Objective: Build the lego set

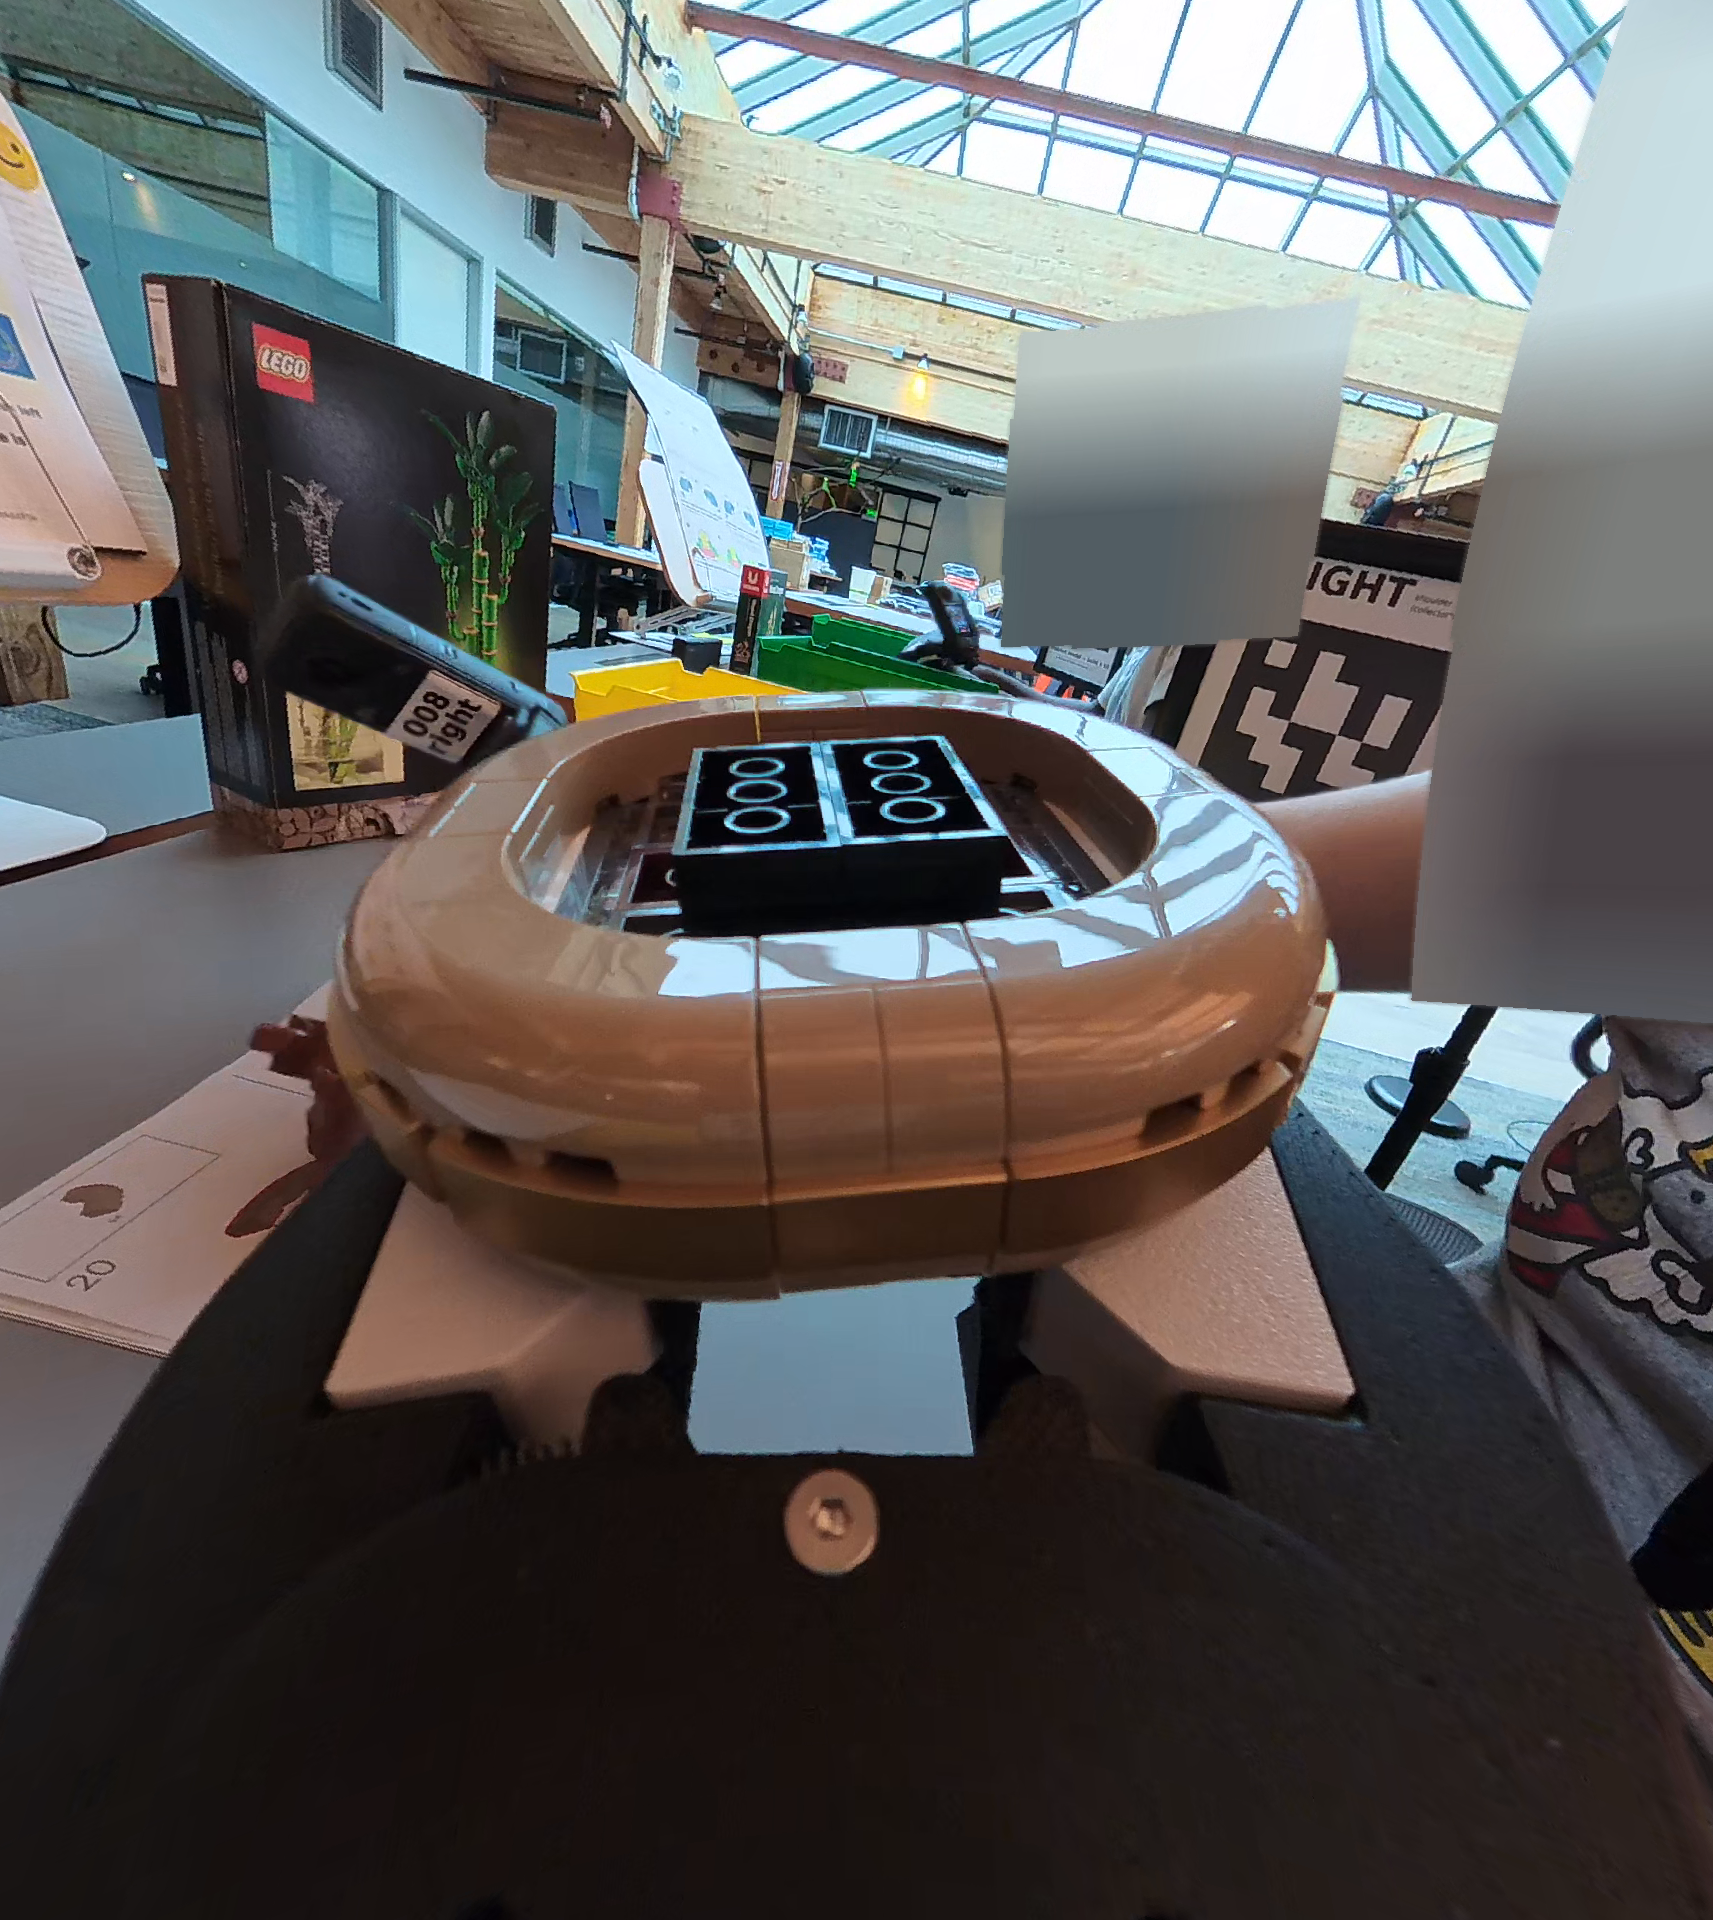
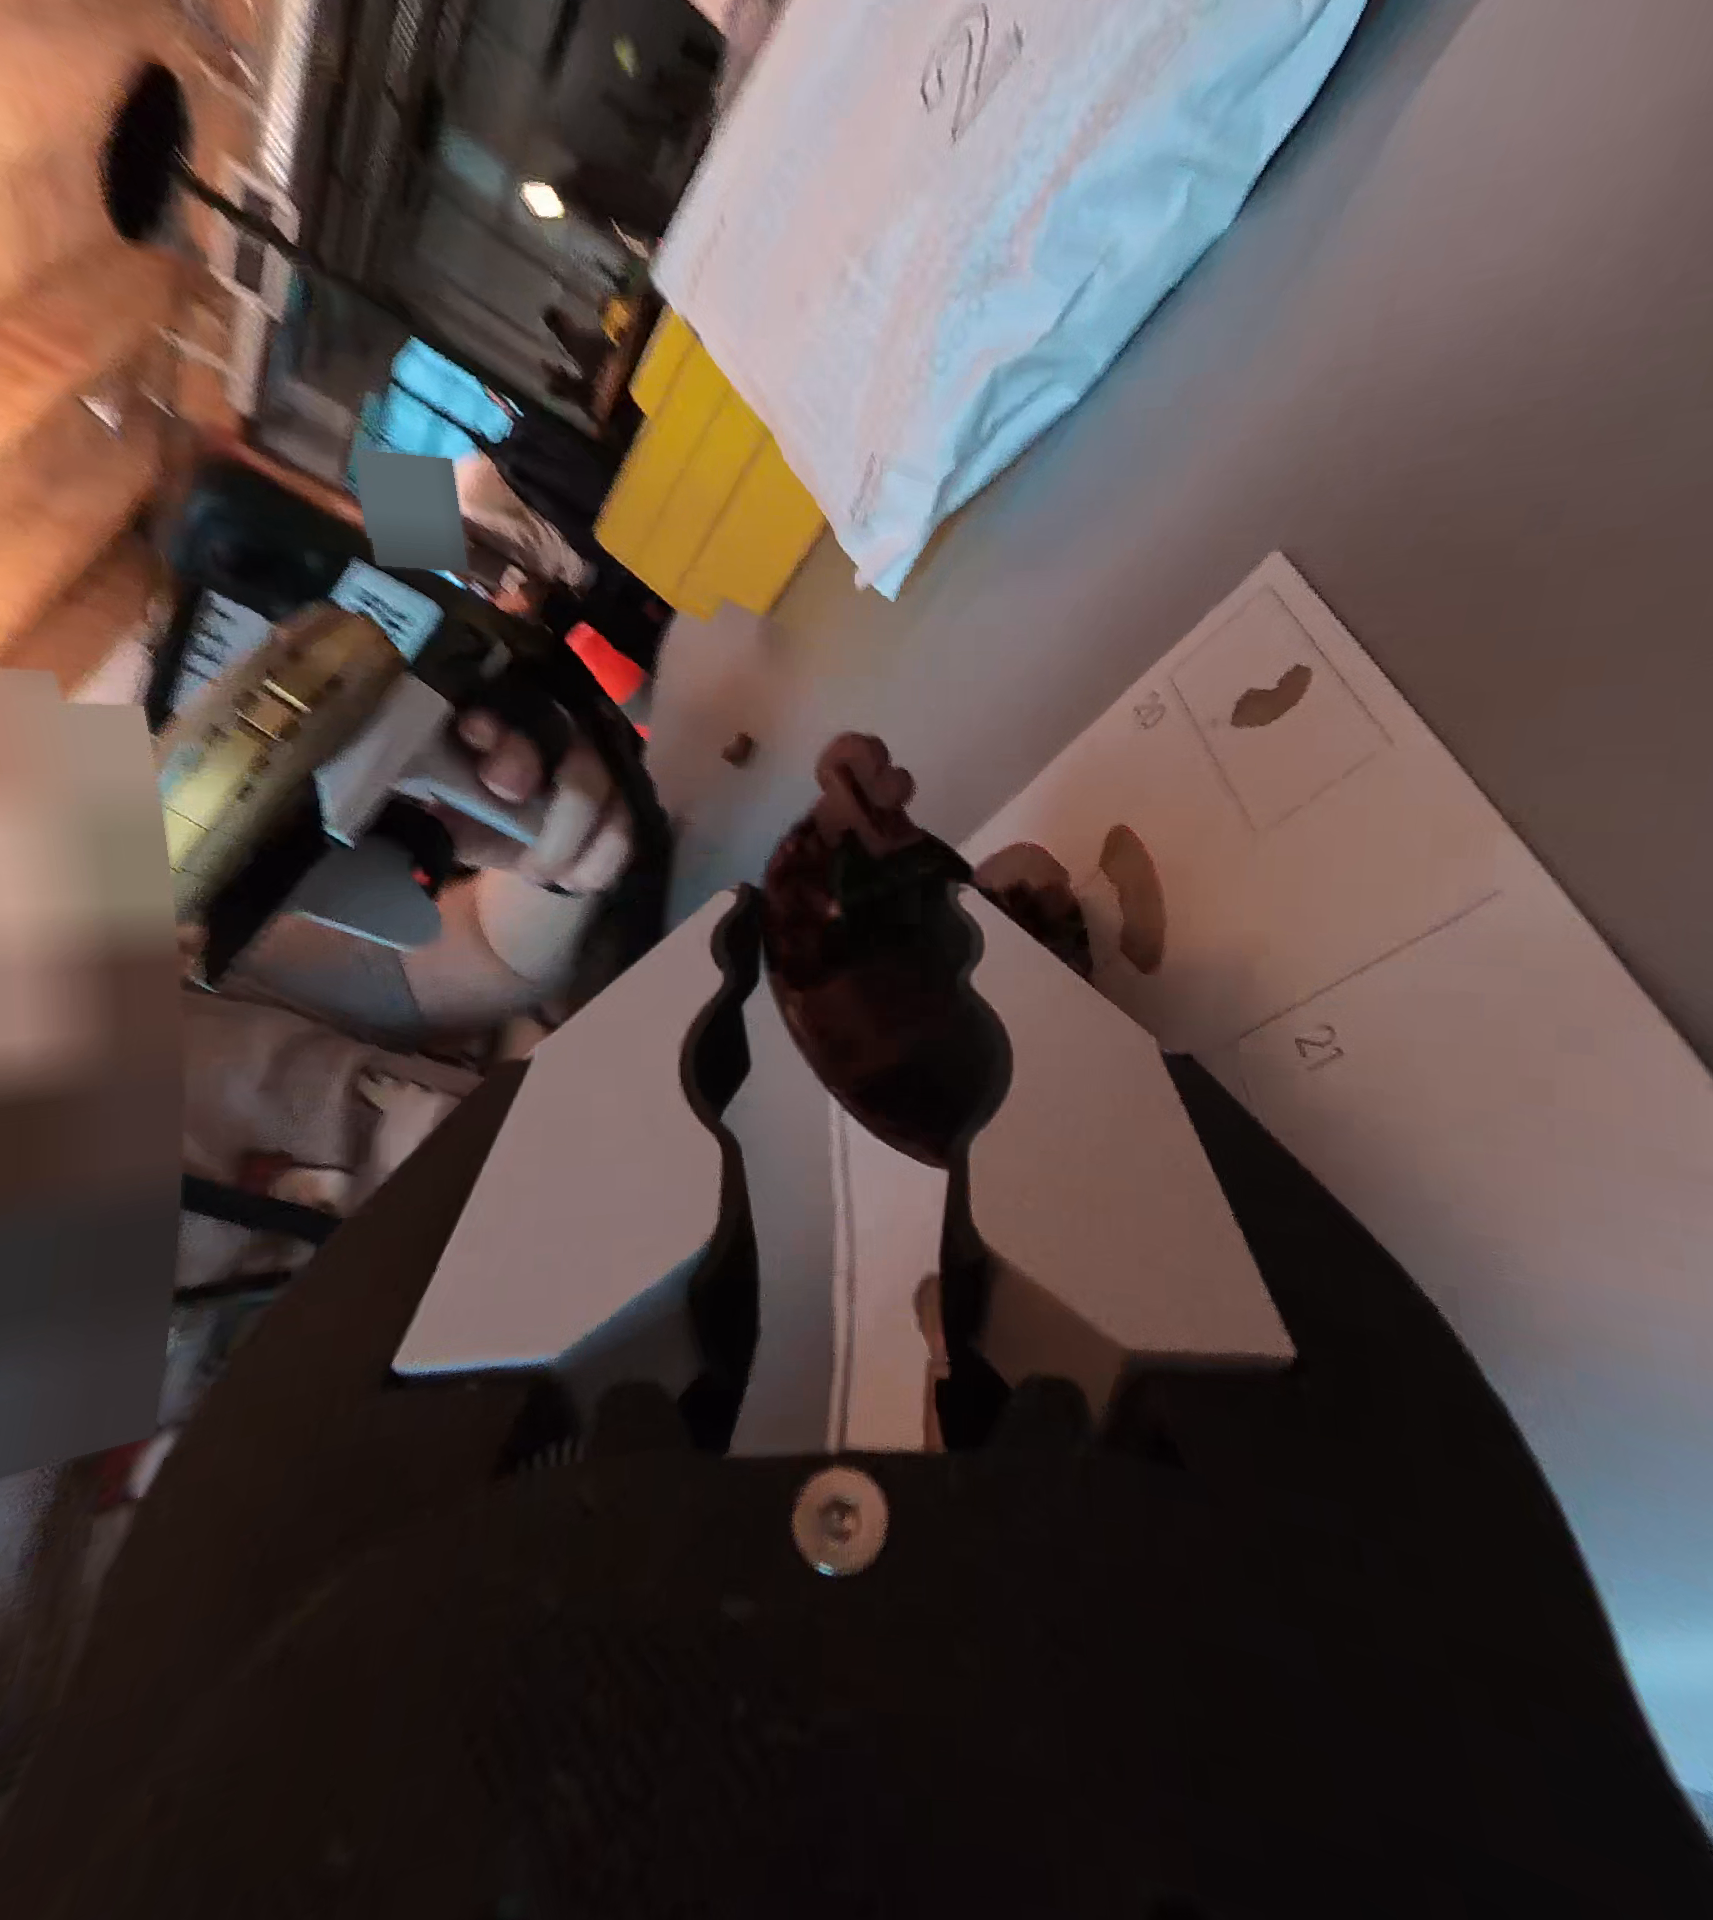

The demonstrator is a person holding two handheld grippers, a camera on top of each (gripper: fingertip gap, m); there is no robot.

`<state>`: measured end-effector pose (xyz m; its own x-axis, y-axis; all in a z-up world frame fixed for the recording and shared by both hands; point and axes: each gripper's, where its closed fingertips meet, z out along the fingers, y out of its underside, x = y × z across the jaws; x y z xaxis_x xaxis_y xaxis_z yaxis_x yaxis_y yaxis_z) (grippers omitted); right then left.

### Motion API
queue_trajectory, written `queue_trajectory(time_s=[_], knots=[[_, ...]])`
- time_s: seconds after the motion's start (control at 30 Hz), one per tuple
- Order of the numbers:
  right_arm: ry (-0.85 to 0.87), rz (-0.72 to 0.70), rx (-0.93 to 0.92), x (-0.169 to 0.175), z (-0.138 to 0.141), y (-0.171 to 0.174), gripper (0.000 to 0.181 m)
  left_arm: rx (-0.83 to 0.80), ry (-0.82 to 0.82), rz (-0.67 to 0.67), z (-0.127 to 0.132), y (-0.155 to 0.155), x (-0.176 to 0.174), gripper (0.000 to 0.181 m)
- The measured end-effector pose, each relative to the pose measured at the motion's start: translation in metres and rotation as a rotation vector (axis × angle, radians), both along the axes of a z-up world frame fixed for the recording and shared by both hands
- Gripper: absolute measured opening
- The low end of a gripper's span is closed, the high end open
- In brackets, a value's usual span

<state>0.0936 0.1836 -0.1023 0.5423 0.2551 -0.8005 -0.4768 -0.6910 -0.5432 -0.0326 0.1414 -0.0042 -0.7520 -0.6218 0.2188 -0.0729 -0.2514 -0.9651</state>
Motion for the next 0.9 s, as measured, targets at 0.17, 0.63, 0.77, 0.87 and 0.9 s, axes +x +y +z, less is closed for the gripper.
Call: queue_trajectory(time_s=[0.17, 0.63, 0.77, 0.87, 0.9], knots=[[-0.137, 0.012, 0.034, 0.000, 0.000, 0.002, 0.032, -0.006, -0.001, -0.001, 0.001, 0.001, 0.000, 0.067], [-0.422, 0.133, -0.112, -0.003, -0.008, 0.002, 0.021, 0.012, 0.005, -0.007, -0.001, -0.002, 0.000, 0.066], [-0.593, 0.196, -0.211, 0.002, -0.012, -0.006, 0.017, 0.015, 0.006, -0.007, -0.002, -0.002, 0.000, 0.066], [-0.611, 0.229, -0.261, -0.001, -0.013, -0.016, 0.017, 0.023, 0.007, -0.008, -0.003, -0.003, 0.000, 0.066], [-0.610, 0.233, -0.265, -0.001, -0.012, -0.019, 0.017, 0.025, 0.007, -0.011, -0.003, -0.004, -0.001, 0.065]])
